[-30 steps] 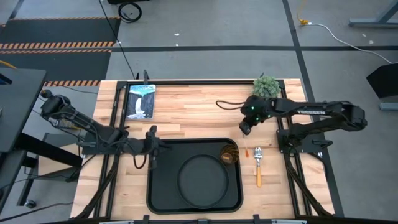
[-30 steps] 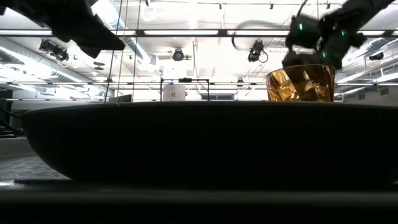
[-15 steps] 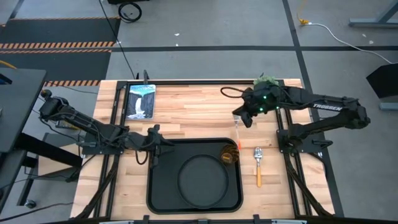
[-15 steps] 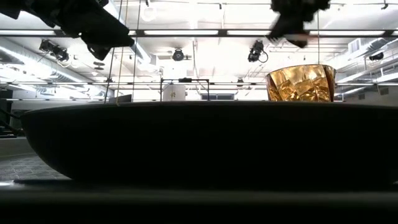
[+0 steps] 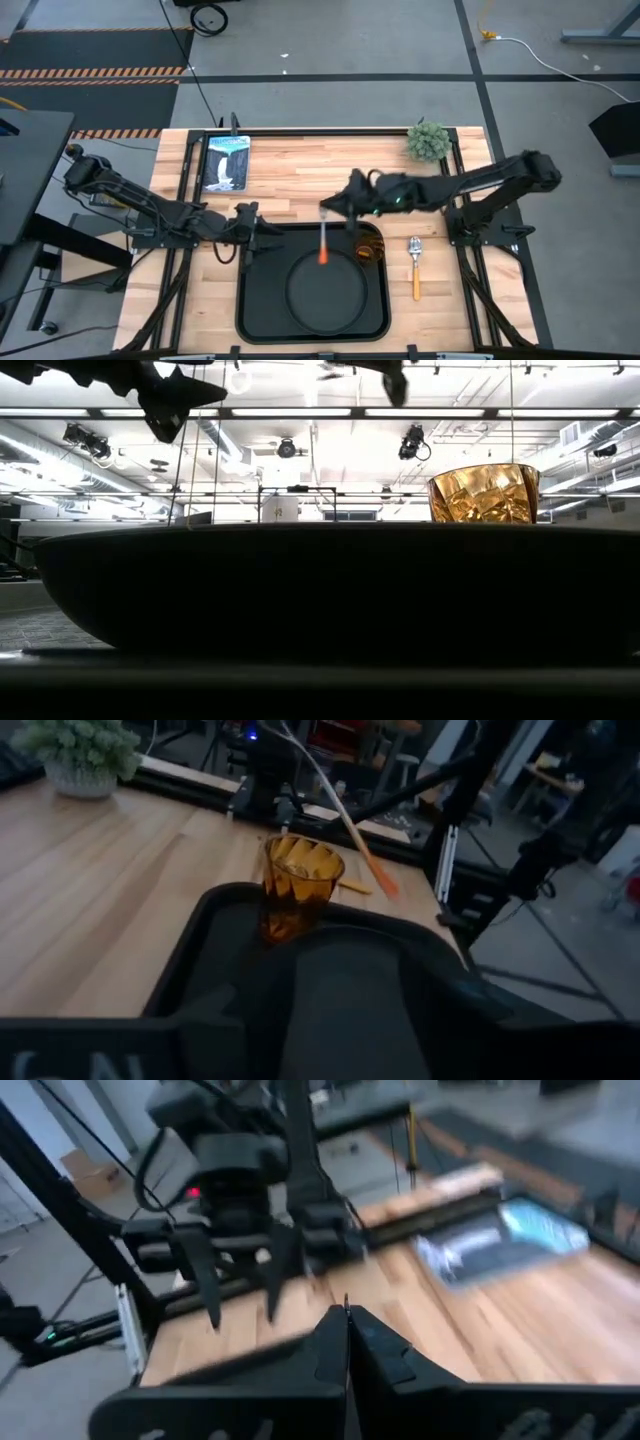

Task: Pick and place plate/cup/fork/spoon on tray
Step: Put the orange fork on the black serving tray to the left of the black plate

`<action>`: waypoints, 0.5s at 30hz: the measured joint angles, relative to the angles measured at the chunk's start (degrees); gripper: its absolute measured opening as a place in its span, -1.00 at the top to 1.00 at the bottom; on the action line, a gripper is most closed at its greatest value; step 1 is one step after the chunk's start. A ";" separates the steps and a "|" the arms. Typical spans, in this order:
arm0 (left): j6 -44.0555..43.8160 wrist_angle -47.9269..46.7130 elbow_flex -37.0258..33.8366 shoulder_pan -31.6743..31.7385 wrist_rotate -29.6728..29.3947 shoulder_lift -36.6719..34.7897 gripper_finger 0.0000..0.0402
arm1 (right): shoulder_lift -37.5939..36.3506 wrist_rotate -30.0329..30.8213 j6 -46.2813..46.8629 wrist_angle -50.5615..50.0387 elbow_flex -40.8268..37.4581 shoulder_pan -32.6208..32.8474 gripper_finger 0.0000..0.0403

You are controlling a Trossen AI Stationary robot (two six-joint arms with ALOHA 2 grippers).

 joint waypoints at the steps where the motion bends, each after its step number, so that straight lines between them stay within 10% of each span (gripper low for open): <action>1: -1.11 0.48 0.01 0.15 -0.03 0.46 0.05 | 1.56 1.30 -1.63 3.09 0.00 0.93 0.97; 15: -6.50 8.99 -0.01 1.26 -0.31 7.80 0.19 | 14.34 7.14 -14.08 23.90 -0.04 4.17 0.97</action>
